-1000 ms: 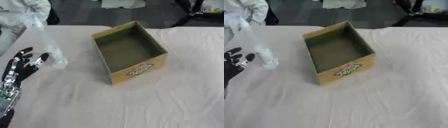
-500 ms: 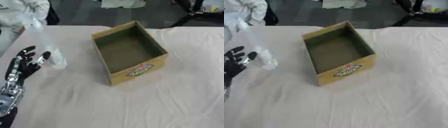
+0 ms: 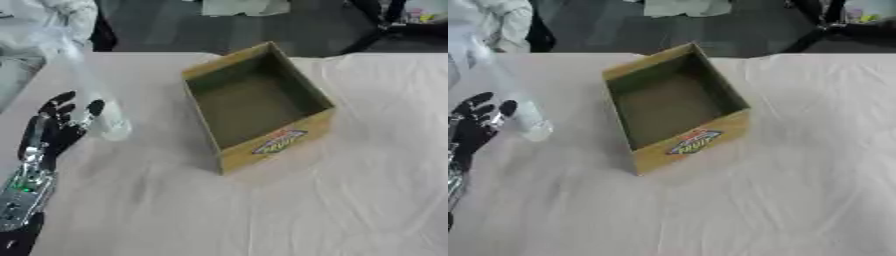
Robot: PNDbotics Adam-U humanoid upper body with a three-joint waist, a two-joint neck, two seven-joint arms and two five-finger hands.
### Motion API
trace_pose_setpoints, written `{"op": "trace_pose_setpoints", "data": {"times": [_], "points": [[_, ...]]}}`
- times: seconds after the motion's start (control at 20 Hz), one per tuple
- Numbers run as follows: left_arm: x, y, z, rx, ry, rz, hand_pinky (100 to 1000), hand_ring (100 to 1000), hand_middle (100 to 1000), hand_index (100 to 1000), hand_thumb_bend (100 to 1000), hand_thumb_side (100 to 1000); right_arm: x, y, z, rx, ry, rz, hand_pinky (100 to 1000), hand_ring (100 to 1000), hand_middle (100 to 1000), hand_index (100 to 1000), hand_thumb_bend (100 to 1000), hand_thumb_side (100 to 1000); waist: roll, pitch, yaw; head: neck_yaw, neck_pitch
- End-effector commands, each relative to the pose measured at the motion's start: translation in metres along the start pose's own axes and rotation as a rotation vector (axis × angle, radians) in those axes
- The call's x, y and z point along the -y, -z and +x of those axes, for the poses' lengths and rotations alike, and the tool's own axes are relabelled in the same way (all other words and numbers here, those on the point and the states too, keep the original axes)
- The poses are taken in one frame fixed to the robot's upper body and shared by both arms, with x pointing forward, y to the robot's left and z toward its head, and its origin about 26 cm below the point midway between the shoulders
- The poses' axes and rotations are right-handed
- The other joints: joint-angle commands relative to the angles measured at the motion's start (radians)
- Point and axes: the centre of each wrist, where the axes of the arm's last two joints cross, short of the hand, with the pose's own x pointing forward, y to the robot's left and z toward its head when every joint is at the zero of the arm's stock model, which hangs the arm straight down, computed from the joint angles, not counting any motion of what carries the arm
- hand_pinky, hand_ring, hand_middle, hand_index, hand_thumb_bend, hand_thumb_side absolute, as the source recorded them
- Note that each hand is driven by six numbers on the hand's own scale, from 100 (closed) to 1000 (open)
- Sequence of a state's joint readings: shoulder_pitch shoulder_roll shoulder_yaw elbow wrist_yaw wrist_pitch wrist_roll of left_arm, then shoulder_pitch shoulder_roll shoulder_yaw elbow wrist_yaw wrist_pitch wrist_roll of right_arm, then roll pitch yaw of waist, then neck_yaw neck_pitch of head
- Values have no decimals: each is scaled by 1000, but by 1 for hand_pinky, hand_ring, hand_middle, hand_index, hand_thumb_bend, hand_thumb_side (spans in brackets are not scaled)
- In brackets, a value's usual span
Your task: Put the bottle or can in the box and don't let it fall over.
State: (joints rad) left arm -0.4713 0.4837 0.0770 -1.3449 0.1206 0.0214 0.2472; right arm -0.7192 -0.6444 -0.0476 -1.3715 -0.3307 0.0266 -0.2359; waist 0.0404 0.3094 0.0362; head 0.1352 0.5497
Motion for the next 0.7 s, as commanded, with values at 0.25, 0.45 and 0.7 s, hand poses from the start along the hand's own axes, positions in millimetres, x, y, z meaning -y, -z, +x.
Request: {"op": "trace_pose_setpoints", "data": {"times": [0.25,0.45,0.7], "points": [[-2,10,11,33,-12,36,974,933,903,865,705,498,2,6,10,31,-15,4,868,742,782,846,100,726,-1,-10,-2,8,-24],[1,12,13,30,-20,58,973,931,900,863,704,500,2,6,11,32,-14,7,869,742,782,846,100,727,-1,-6,-3,9,-29],[4,15,16,39,-32,62,971,929,897,861,705,502,1,6,11,34,-16,8,869,742,782,846,100,729,-2,0,-6,11,-33]]}}
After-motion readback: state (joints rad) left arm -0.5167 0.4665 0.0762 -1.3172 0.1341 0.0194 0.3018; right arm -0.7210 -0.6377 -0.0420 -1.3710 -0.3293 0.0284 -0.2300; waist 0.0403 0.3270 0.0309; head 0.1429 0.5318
